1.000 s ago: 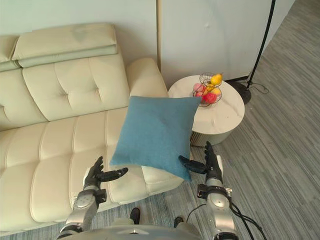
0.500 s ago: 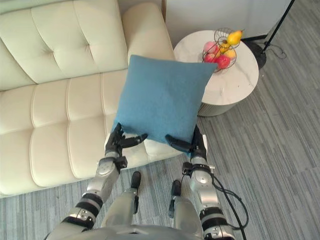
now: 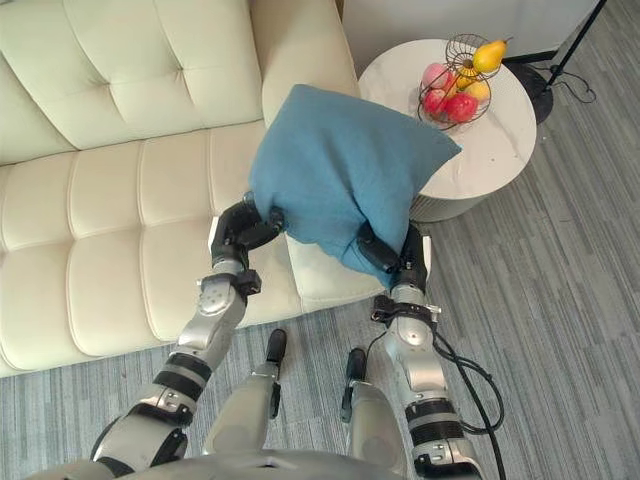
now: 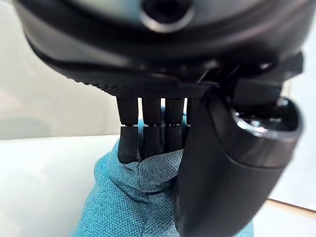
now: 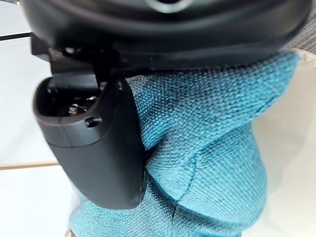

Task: Pick up cushions and gather them together orderly.

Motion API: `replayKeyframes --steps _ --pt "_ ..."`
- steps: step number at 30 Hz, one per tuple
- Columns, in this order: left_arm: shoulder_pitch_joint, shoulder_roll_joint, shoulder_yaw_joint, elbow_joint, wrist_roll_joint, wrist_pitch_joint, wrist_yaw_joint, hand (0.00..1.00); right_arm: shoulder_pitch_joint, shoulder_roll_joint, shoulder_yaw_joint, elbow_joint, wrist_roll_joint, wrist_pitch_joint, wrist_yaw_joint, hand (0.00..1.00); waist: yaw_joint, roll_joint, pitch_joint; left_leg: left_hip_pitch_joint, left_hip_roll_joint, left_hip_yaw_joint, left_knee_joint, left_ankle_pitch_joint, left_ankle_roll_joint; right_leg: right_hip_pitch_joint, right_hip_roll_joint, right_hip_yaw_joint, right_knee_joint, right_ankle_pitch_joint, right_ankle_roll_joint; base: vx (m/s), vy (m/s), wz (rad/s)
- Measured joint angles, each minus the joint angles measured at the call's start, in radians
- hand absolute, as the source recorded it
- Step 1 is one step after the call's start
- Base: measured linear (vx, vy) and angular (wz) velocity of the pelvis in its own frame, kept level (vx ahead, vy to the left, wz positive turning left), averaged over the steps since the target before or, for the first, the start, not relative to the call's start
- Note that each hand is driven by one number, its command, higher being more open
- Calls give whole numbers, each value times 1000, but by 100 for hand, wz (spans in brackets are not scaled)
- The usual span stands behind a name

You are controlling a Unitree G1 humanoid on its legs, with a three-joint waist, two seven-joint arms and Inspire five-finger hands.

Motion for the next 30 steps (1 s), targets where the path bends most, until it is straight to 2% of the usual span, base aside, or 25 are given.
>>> replayKeyframes --steps 5,12,16,19,21,25,30 --pt "-7 2 -28 -31 0 -9 0 0 27 -3 -1 -37 17 -6 1 0 -7 0 0 32 2 14 -23 6 -2 16 0 8 -3 0 0 11 -8 -7" --pt "136 1 -75 -193 2 -8 -4 0 189 16 -4 -142 16 -5 16 0 -23 -1 -3 129 4 19 -69 6 -2 107 1 9 -36 -7 4 24 3 -2" --pt "301 -35 -74 -316 12 -8 -26 0 297 36 -3 -228 11 -3 35 0 -32 1 -57 179 -2 14 -91 6 -2 156 -4 -4 -47 -19 8 40 13 7" --pt "400 -53 -73 -378 13 -9 -42 0 375 44 0 -305 -26 -3 53 0 -32 12 -108 214 -7 2 -104 6 -2 202 -8 -18 -64 -27 11 28 14 14" --pt "429 -57 -73 -395 12 -9 -44 0 397 46 2 -325 -27 -3 60 0 -35 15 -119 224 -9 -6 -104 5 -2 216 -9 -28 -63 -31 12 9 -6 18" --pt "562 -62 -71 -509 9 -11 -64 0 472 54 36 -423 -68 -2 69 0 -33 22 -172 247 -13 -35 -89 -6 -3 261 -18 -60 -53 -49 11 -32 -12 22" --pt "629 -65 -71 -563 -1 -17 -83 0 510 59 43 -473 -106 -3 75 0 -20 27 -226 243 -23 -78 -44 -25 -5 295 -23 -103 -27 -74 8 -26 -27 29"
